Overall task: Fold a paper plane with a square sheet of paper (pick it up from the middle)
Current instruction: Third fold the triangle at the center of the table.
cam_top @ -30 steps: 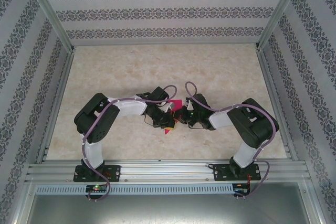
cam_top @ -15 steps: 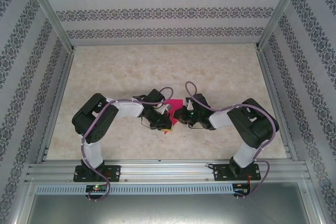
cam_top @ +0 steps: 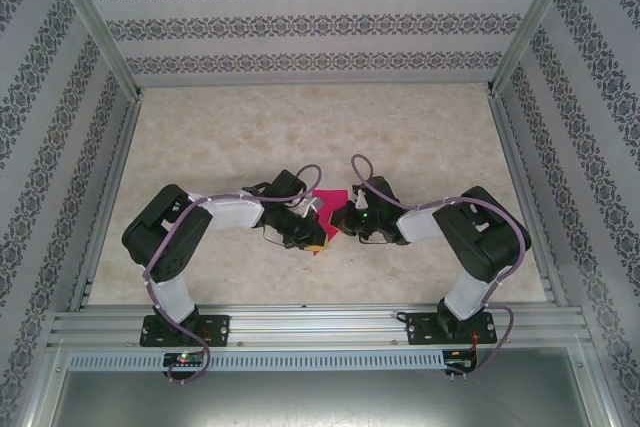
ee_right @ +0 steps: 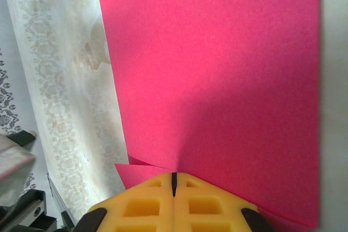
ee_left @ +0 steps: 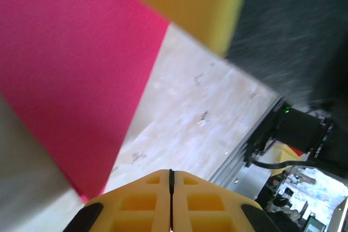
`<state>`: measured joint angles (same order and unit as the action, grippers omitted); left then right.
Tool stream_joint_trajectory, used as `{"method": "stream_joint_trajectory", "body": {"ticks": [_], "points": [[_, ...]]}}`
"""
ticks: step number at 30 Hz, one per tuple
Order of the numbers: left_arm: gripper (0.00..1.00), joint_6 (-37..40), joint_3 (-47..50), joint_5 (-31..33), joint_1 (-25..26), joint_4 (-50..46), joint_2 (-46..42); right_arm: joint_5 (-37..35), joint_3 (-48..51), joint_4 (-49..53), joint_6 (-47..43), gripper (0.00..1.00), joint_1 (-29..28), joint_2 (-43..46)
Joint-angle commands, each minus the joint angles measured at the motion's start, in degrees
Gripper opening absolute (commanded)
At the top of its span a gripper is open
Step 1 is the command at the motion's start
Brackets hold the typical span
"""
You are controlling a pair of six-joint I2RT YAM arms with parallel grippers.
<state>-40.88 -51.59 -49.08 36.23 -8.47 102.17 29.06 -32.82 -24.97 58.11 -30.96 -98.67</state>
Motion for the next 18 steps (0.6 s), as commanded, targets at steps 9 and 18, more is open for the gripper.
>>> {"method": "stream_joint_trajectory", "body": {"ticks": [9,18], "points": [[0.09,-0.5,1.6,2.6,-1.9,-2.2,5.6,-5.9,1.1,8.9,-2.5,0.04,0.9,-1.6],[0.07,2.9,2.5,6.3,-1.8,-12.5,3.3,-7.2,0.9,11.1,-3.3,0.05,1.1,-0.7]]}}
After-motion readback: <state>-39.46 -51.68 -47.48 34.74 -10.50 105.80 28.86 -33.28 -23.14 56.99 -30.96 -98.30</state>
